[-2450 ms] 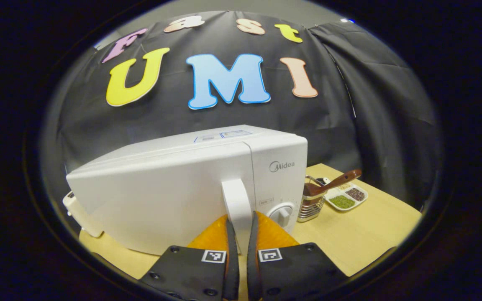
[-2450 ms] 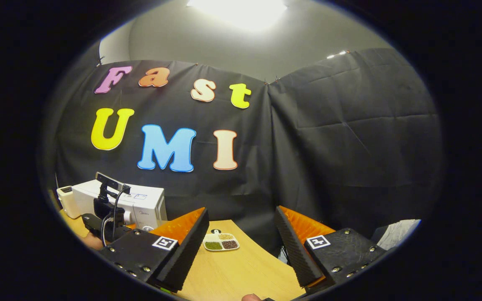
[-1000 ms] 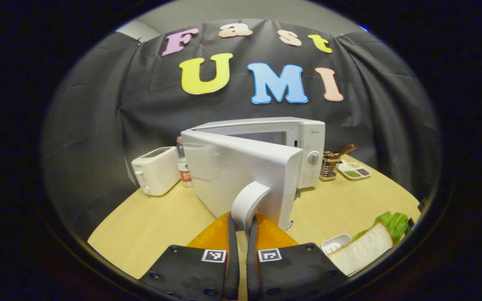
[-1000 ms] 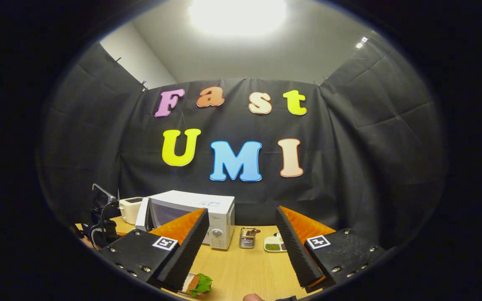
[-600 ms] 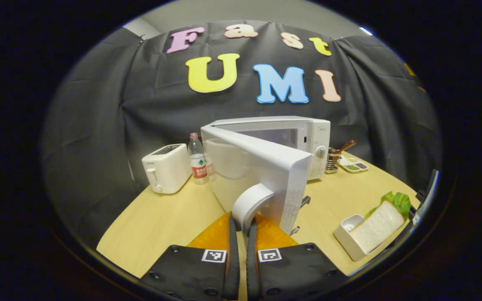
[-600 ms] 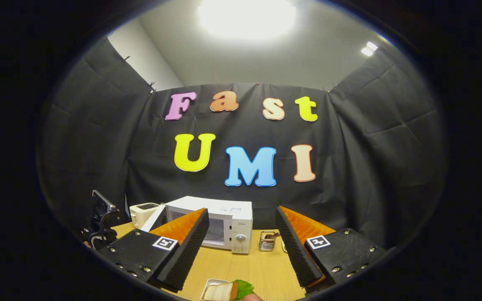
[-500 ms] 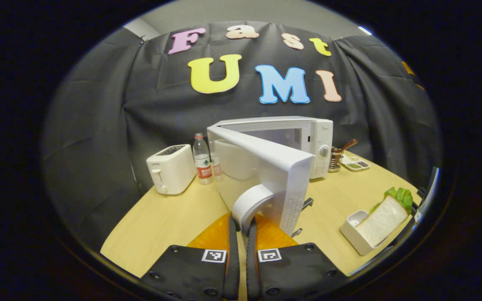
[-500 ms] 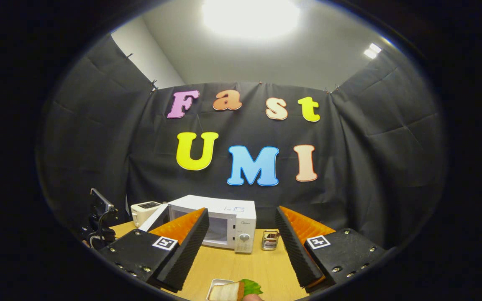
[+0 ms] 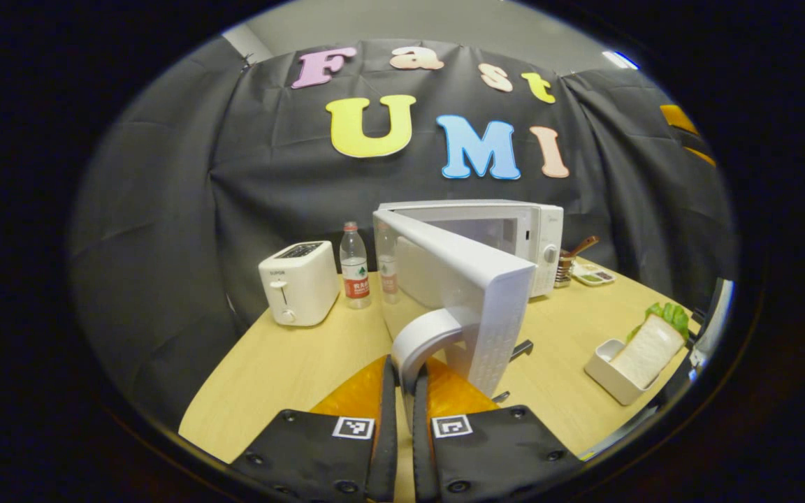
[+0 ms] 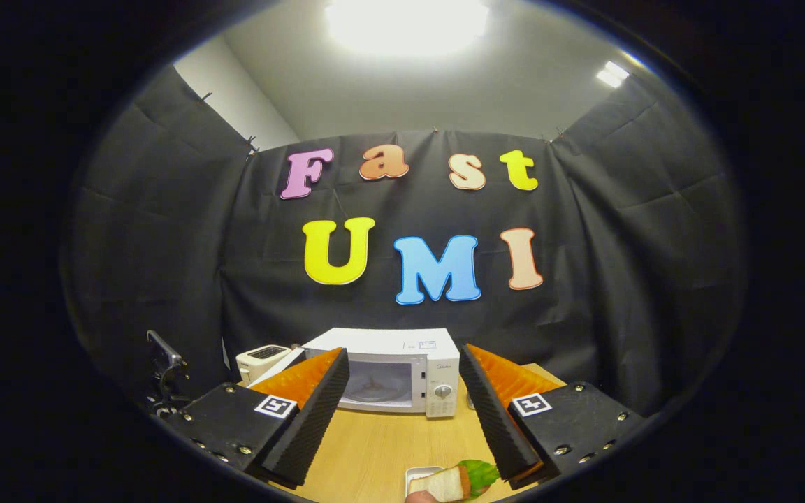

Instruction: Open the microwave oven with the left hand, put the food in, and close the microwave oven.

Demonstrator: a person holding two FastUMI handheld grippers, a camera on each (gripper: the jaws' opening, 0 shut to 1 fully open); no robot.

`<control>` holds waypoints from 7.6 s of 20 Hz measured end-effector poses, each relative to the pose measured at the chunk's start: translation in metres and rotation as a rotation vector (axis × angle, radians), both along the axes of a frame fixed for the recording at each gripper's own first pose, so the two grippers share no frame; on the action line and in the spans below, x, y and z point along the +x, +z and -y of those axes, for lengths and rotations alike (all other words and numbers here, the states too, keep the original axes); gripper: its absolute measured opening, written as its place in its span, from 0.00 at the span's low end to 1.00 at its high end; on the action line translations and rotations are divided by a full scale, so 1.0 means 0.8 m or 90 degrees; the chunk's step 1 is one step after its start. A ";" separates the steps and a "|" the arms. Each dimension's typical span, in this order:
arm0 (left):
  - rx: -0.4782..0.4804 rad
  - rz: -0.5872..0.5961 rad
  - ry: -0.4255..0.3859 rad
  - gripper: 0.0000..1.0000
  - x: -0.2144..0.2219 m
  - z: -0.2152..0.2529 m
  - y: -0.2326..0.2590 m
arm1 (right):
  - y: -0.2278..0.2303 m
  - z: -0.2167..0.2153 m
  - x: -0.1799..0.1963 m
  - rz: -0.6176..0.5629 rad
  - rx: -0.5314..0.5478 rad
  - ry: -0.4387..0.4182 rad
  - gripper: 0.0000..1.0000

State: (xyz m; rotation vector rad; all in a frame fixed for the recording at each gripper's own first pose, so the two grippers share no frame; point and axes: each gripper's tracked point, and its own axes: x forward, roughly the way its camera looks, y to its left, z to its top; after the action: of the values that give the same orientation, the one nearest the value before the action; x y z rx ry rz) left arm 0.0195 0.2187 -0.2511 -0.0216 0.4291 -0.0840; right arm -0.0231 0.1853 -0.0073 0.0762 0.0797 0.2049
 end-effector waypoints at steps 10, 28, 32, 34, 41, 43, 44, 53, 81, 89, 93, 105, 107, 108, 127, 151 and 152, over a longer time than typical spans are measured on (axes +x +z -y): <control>0.011 -0.012 0.122 0.97 -0.071 -0.015 0.018 | -0.058 0.048 0.035 -0.140 -0.003 0.037 0.96; 0.049 0.184 0.243 0.97 -0.093 0.054 0.242 | -0.289 0.099 0.035 -0.546 0.070 0.185 0.98; 0.048 0.197 0.270 0.96 -0.096 0.058 0.255 | -0.331 0.105 0.021 -0.623 0.097 0.192 0.99; 0.050 0.199 0.277 0.97 -0.096 0.064 0.256 | -0.347 0.108 0.005 -0.664 0.112 0.207 0.98; 0.047 0.190 0.289 0.97 -0.096 0.098 0.244 | -0.375 0.097 -0.050 -0.787 0.162 0.272 0.98; 0.052 0.190 0.294 0.97 -0.099 0.105 0.246 | -0.384 0.093 -0.056 -0.804 0.170 0.281 0.90; 0.054 0.189 0.295 0.97 -0.101 0.109 0.244 | -0.384 0.091 -0.065 -0.822 0.176 0.290 0.73; 0.094 0.210 0.306 0.97 -0.101 0.095 0.265 | -0.351 0.071 -0.069 -0.781 0.166 0.357 0.43; 0.068 0.214 0.383 0.97 -0.034 -0.271 0.232 | -0.335 -0.226 0.270 -0.487 0.356 0.165 0.42; 0.108 0.160 0.376 0.97 -0.040 -0.280 0.217 | -0.385 -0.270 0.377 -0.447 0.410 0.070 0.42; 0.122 0.142 0.368 0.97 -0.037 -0.274 0.213 | -0.398 -0.272 0.406 -0.414 0.408 0.028 0.42; 0.120 0.138 0.325 0.96 -0.016 -0.244 0.194 | -0.412 -0.199 0.393 -0.339 0.123 -0.080 0.98; 0.111 0.140 0.312 0.97 -0.010 -0.232 0.185 | -0.390 -0.187 0.383 -0.322 0.106 -0.077 0.98; 0.107 0.141 0.306 0.97 -0.009 -0.226 0.179 | -0.379 -0.181 0.377 -0.313 0.102 -0.069 0.98; 0.074 0.002 0.235 0.38 0.006 -0.123 0.015 | -0.183 -0.016 0.250 -0.166 0.042 -0.006 0.93; 0.050 -0.014 0.202 0.07 0.024 0.012 0.007 | -0.114 0.120 0.122 -0.110 -0.038 0.070 0.98; 0.050 -0.014 0.200 0.07 0.023 0.019 0.007 | -0.114 0.130 0.118 -0.109 -0.041 0.068 0.98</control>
State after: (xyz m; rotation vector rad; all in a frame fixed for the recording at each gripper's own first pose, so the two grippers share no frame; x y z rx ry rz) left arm 0.0379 0.2034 -0.2458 -0.0124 0.4455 0.2428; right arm 0.0709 0.0815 -0.0981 0.0255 0.2613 0.3022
